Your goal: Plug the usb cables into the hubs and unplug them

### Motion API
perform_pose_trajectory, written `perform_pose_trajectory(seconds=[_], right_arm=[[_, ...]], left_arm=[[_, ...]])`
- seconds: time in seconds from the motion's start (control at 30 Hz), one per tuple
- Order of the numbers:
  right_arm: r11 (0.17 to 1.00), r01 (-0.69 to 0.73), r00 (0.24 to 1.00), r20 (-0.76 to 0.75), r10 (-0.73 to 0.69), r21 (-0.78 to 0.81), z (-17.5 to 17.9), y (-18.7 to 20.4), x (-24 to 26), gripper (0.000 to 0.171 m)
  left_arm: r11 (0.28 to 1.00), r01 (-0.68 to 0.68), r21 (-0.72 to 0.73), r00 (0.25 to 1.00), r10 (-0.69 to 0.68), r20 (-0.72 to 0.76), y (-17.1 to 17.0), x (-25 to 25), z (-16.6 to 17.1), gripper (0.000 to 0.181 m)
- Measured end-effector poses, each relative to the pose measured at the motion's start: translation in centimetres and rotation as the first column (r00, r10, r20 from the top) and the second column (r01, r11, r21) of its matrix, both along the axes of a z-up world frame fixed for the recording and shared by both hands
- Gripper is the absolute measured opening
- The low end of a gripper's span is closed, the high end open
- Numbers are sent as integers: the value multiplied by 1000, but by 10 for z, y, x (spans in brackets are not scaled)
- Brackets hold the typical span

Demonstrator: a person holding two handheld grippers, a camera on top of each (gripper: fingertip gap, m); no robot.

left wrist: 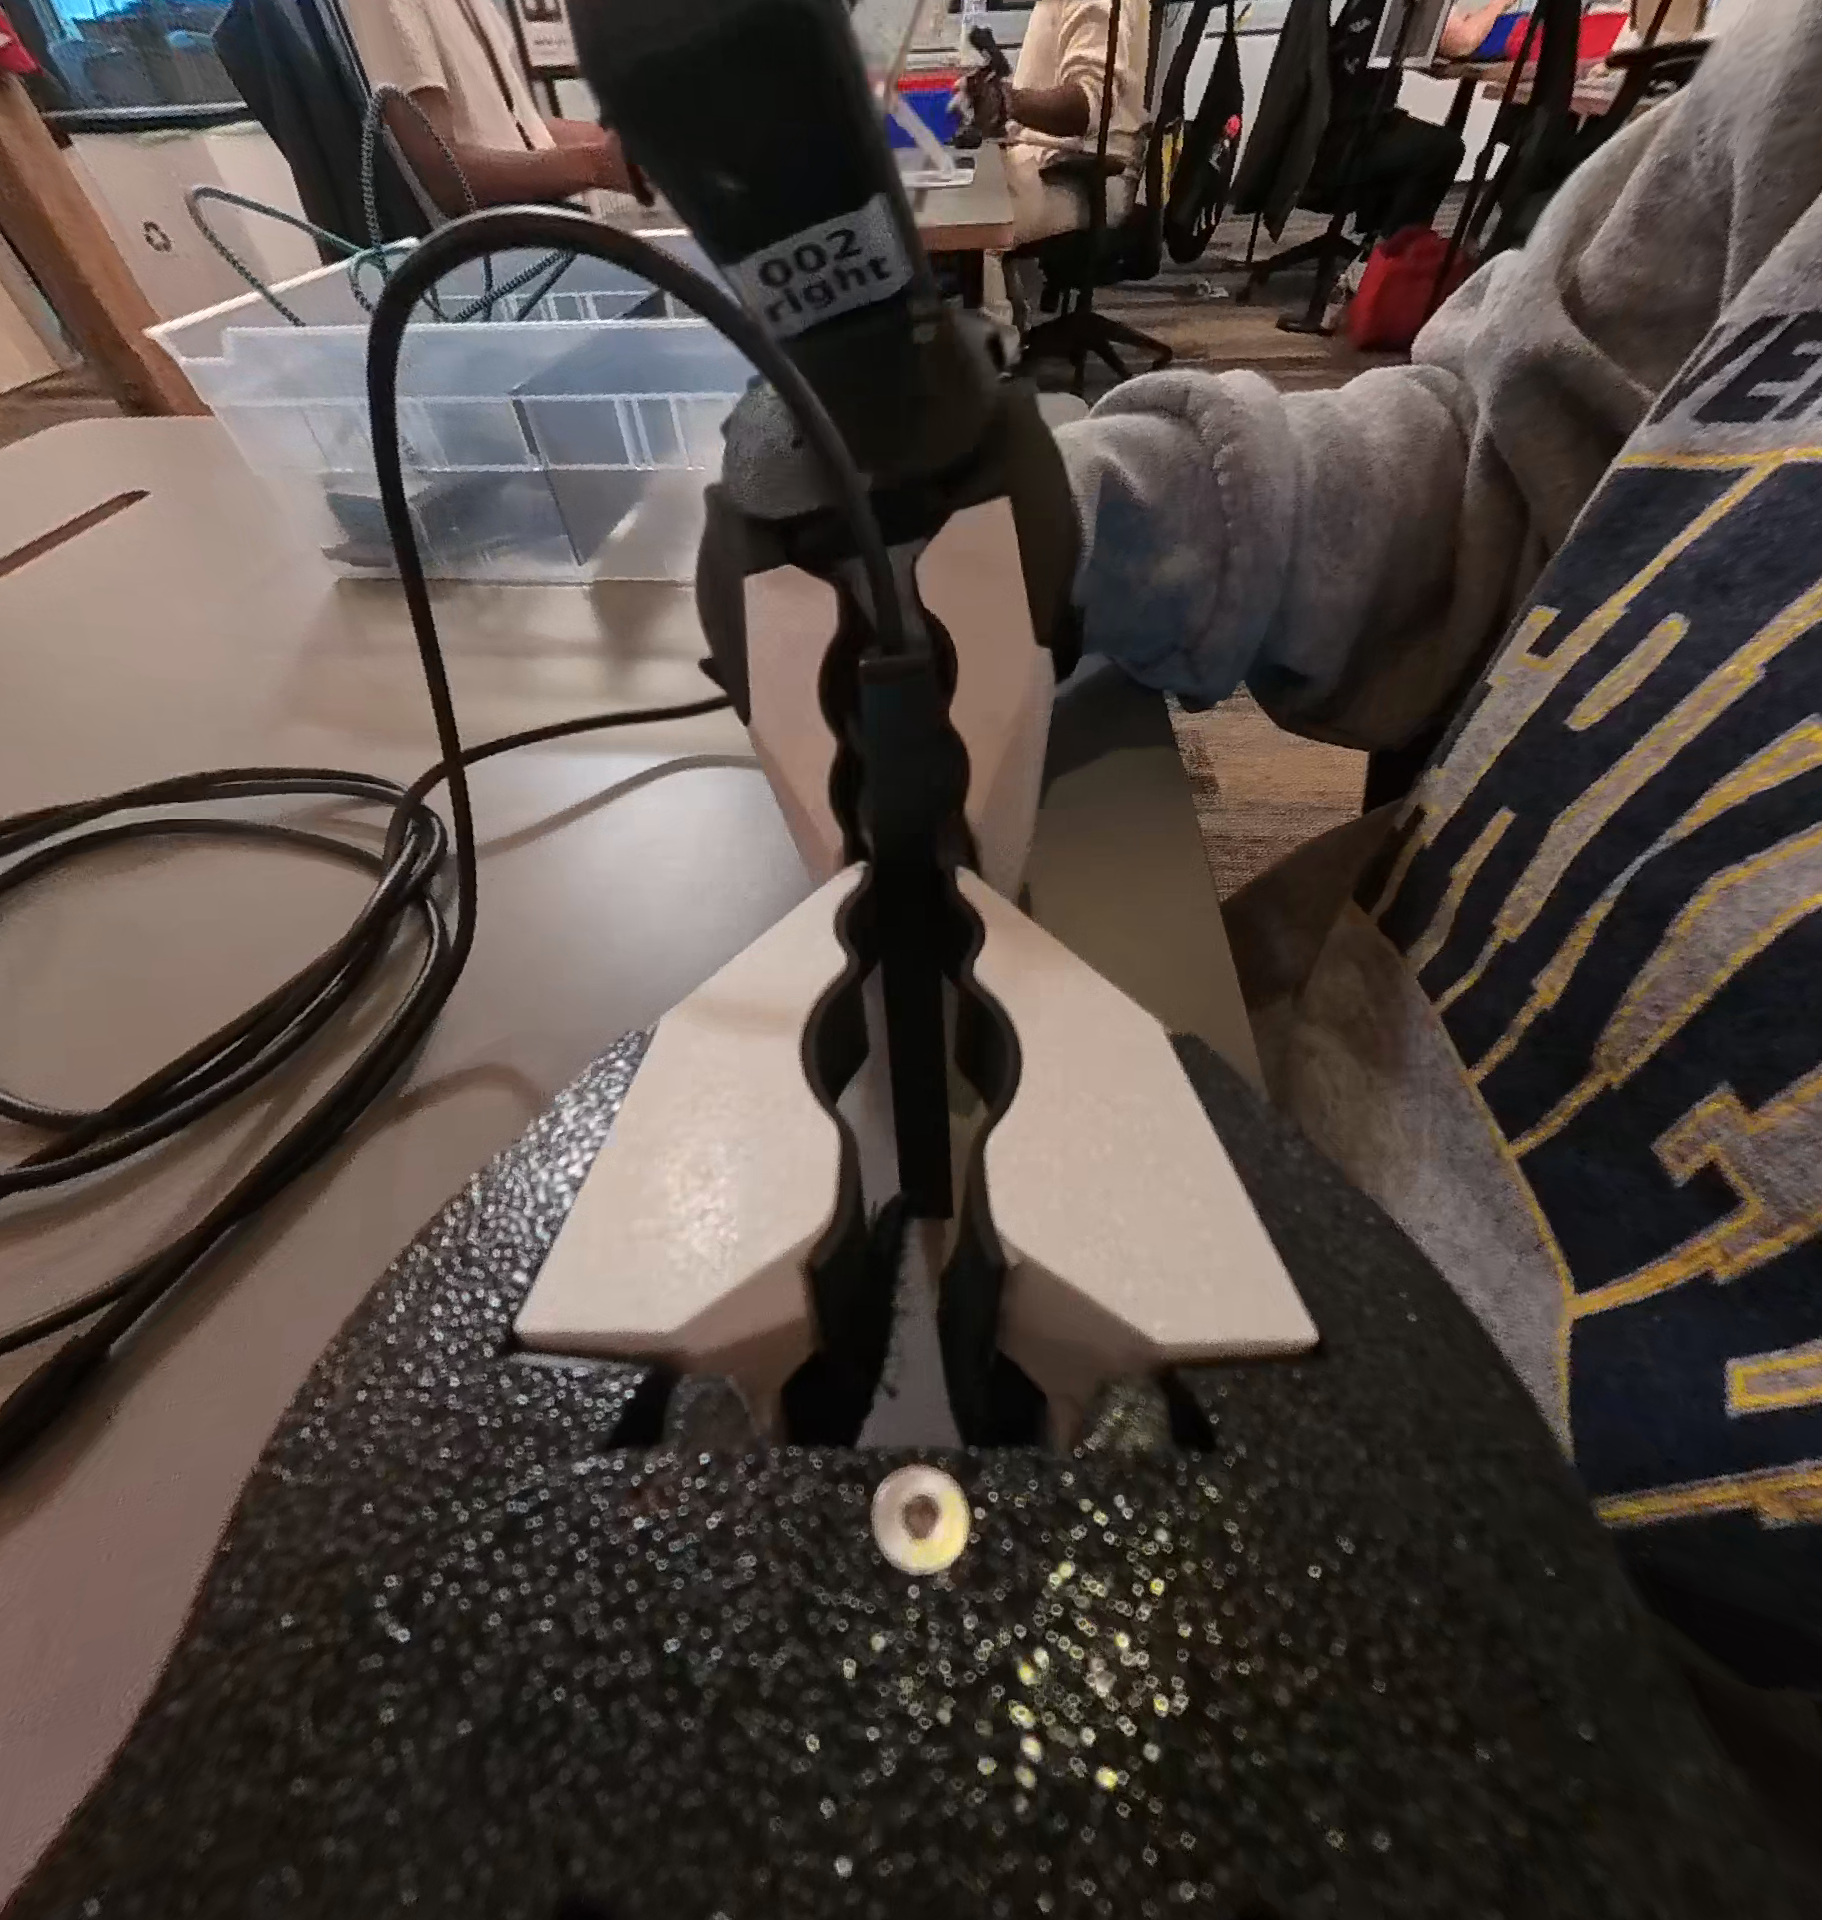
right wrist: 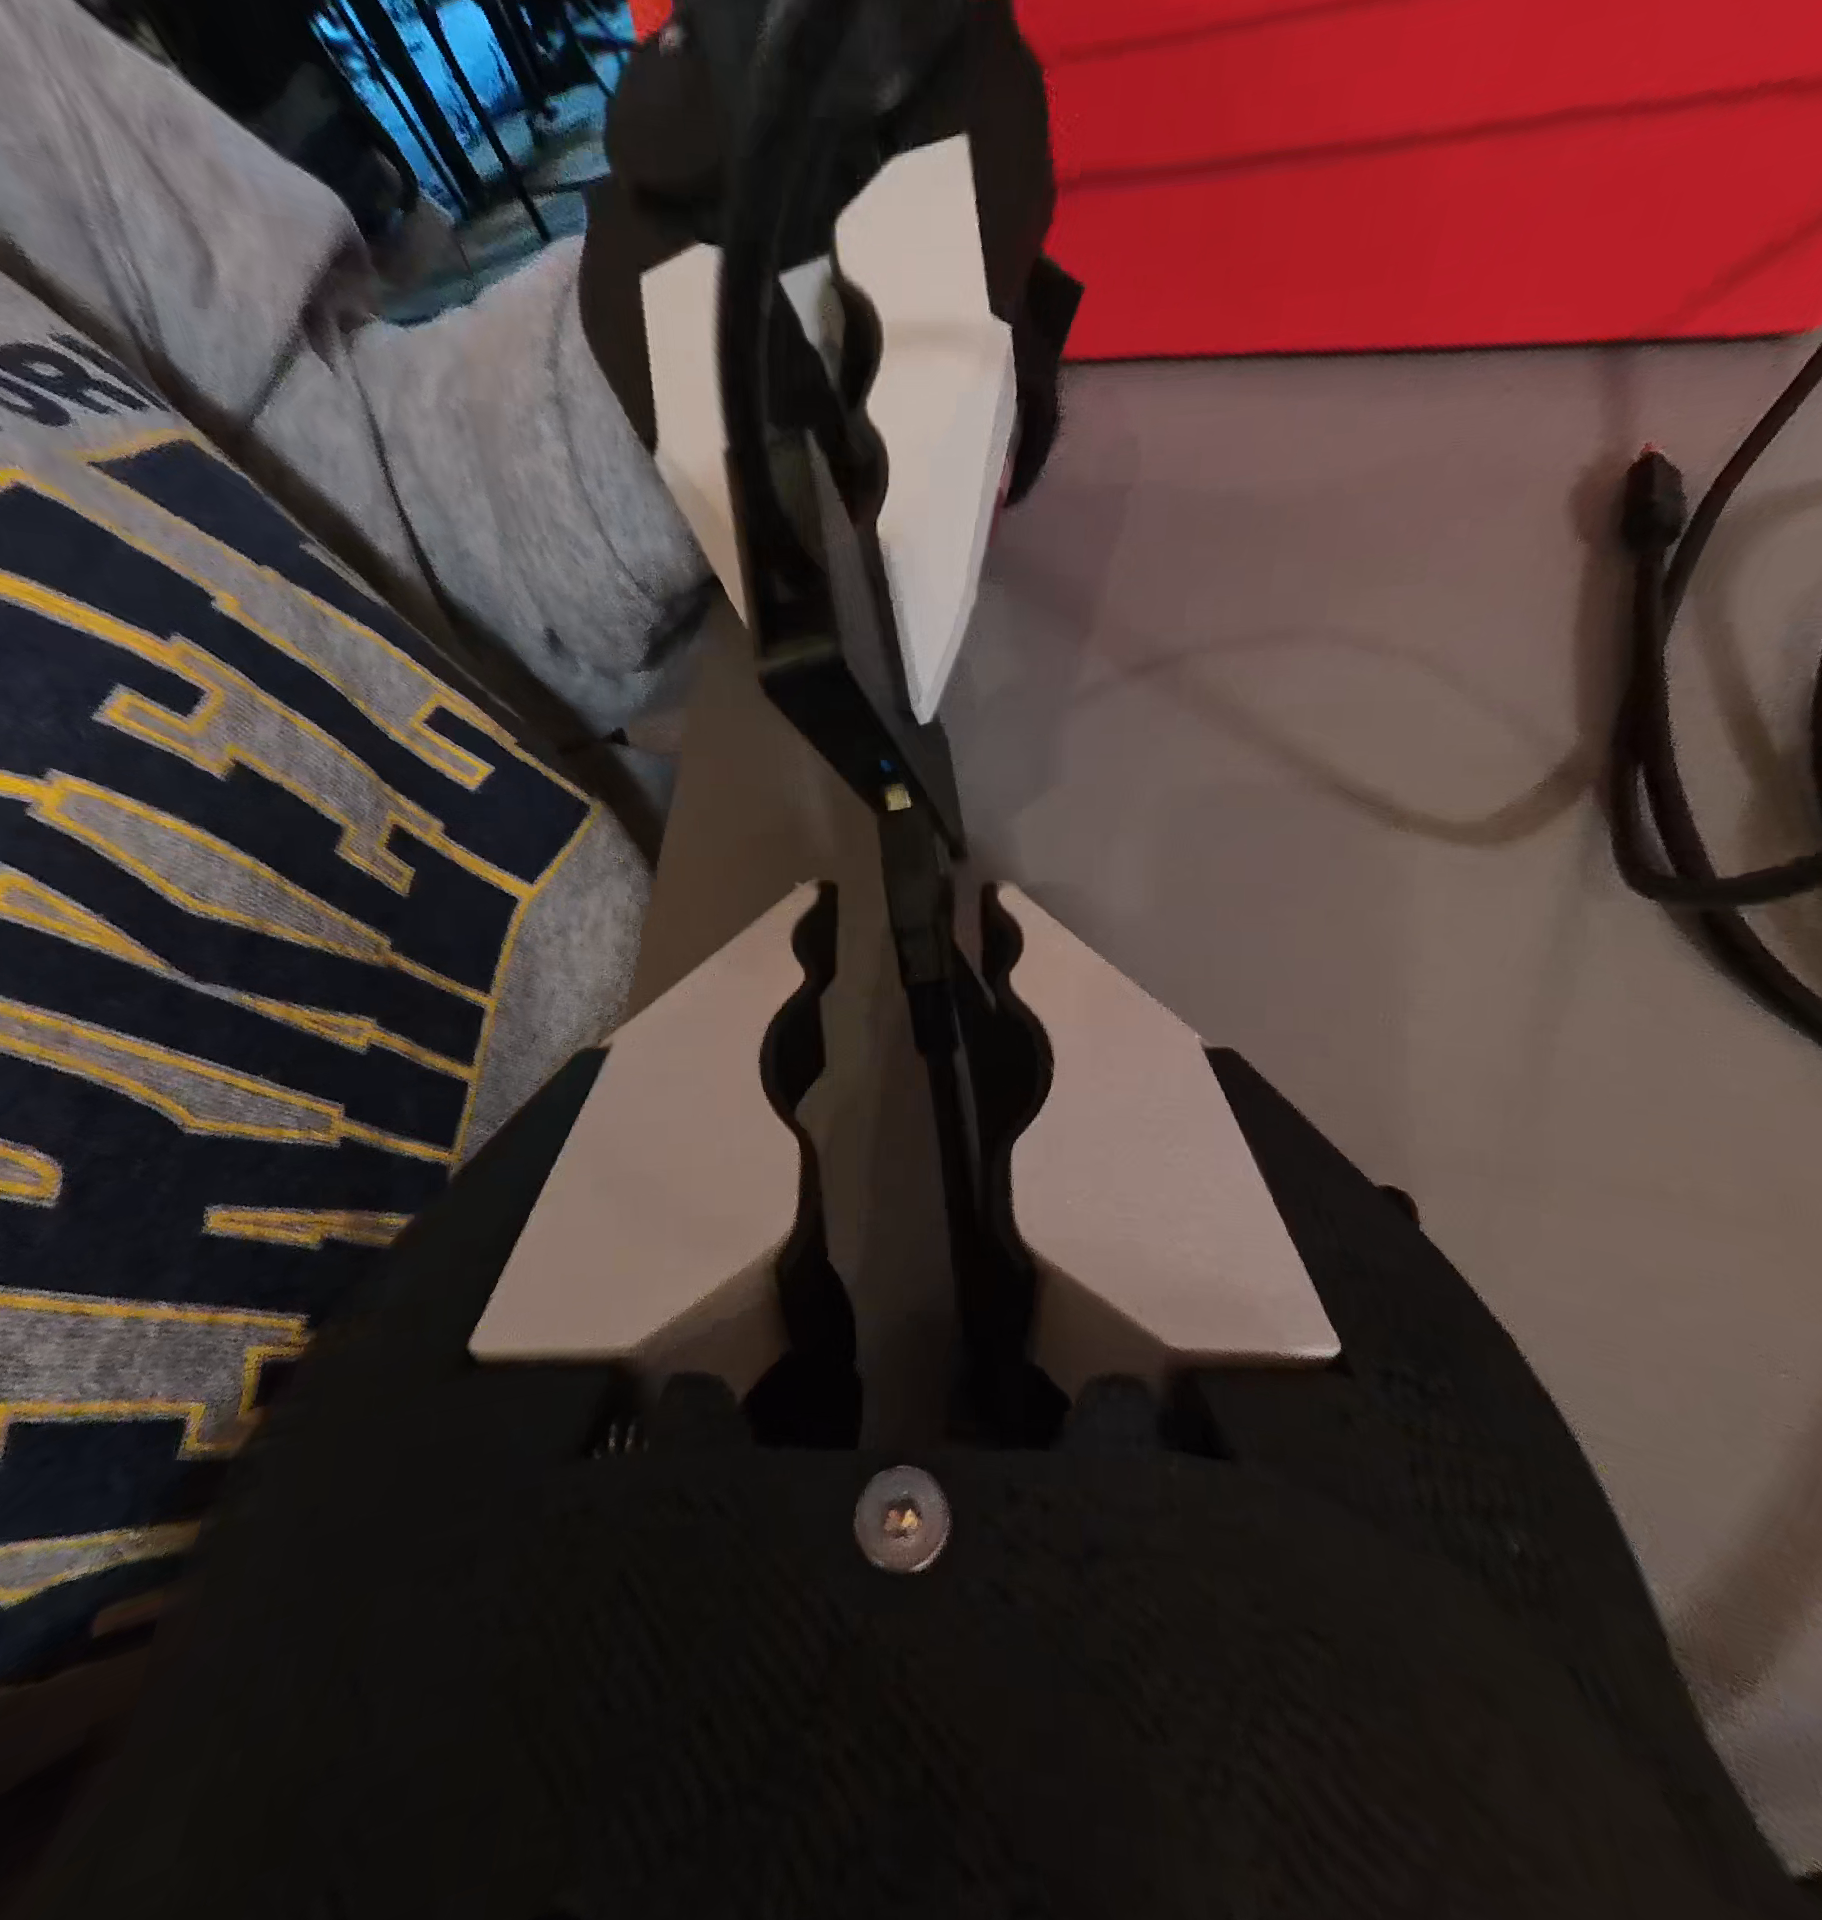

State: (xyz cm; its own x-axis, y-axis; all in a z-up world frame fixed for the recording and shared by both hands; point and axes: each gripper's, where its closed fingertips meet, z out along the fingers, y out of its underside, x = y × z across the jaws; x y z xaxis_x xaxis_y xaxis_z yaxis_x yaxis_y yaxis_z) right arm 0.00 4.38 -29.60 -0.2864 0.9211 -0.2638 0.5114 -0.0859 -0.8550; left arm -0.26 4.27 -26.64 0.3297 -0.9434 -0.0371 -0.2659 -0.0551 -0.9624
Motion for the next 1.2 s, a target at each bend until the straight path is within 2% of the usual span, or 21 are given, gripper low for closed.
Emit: perform_pose_trajectory(seconds=[0.13, 0.3, 0.43, 0.6, 0.73, 0.87, 0.97, 1.2], right_arm=[[999, 12, 999, -49, -10, 48, 4, 5, 3, 8], [989, 27, 998, -68, -17, 143, 4, 6, -1, 6], [988, 47, 997, -69, -37, 148, 3, 8, -4, 5], [992, 54, 996, -75, -45, 113, 5, 9, -6, 6], [990, 50, 996, -82, -39, 133, 5, 9, -5, 6], [985, 50, 993, -114, -31, 165, 11, 9, -5, 6], [989, 52, 987, -159, -30, 136, 24, 7, -5, 5], [976, 44, 992, -127, -17, 212, 20, 5, -6, 4]], left_arm=[[1000, -4, 8, 1000, 4, 3, -1, -4, 0, 9], [1000, -18, 4, 1000, 18, 7, 0, -8, 1, 9], [999, -37, 0, 999, 37, 9, 3, -9, 1, 9], [991, -54, -121, 998, 59, 37, 9, -15, 0, 11], [981, -33, -189, 998, 22, -58, 2, -22, -17, 13], [998, -42, -56, 996, 37, -82, 2, -19, -11, 9], [999, -30, -44, 999, 29, -33, 0, -18, 1, 8], [999, -19, -45, 997, 16, -76, -1, -16, -4, 9]])
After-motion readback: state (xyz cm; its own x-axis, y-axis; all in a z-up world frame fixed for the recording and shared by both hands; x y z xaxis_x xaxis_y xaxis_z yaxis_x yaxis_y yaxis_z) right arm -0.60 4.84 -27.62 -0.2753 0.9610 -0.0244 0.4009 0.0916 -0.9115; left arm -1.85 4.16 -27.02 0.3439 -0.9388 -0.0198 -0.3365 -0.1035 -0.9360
